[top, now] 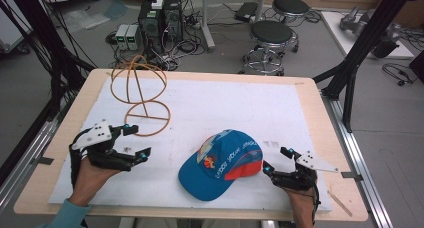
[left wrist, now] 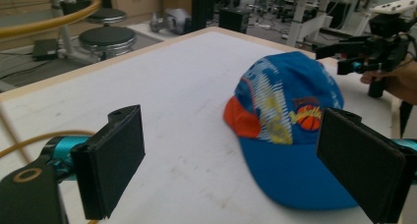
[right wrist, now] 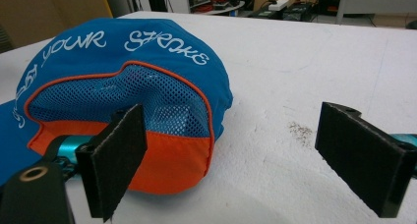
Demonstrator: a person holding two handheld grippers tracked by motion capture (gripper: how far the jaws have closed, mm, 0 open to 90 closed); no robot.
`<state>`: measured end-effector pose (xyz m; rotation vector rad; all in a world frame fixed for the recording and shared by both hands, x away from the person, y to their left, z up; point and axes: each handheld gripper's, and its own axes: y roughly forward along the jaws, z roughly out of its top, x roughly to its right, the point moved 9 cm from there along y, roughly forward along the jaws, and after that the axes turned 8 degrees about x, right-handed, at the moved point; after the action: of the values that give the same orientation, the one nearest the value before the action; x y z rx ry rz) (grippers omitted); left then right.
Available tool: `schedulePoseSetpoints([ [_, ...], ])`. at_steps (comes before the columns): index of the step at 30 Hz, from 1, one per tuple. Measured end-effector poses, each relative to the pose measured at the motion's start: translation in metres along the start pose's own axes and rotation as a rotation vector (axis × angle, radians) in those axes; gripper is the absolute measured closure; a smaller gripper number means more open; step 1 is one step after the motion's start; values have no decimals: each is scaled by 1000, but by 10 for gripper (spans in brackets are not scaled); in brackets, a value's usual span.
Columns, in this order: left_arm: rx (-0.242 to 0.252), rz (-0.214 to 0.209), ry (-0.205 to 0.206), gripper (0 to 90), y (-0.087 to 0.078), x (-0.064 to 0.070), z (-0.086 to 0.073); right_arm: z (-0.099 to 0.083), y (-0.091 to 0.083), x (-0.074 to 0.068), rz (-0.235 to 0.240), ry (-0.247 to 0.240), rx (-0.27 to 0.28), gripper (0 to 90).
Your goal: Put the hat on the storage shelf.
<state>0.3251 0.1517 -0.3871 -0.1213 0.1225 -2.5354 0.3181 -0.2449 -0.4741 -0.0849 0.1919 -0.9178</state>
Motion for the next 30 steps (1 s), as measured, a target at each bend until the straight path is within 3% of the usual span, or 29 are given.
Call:
schedulePoseSetpoints([
  [6, -26, -48, -17, 112, 28, 18, 7, 1, -1, 0, 36, 25, 10, 111],
  [12, -76, -81, -14, 109, 50, 34, 5, 1, -2, 2, 31, 53, 23, 112],
  [22, -215, -150, 12, 107, 94, 70, -24, 3, -4, 4, 28, 61, 47, 112],
  [26, -233, -136, 25, 94, 103, 72, -29, 2, -4, 2, 32, 58, 44, 112],
  [30, -283, -124, 27, 94, 115, 75, -40, 3, -5, 3, 33, 56, 52, 112],
])
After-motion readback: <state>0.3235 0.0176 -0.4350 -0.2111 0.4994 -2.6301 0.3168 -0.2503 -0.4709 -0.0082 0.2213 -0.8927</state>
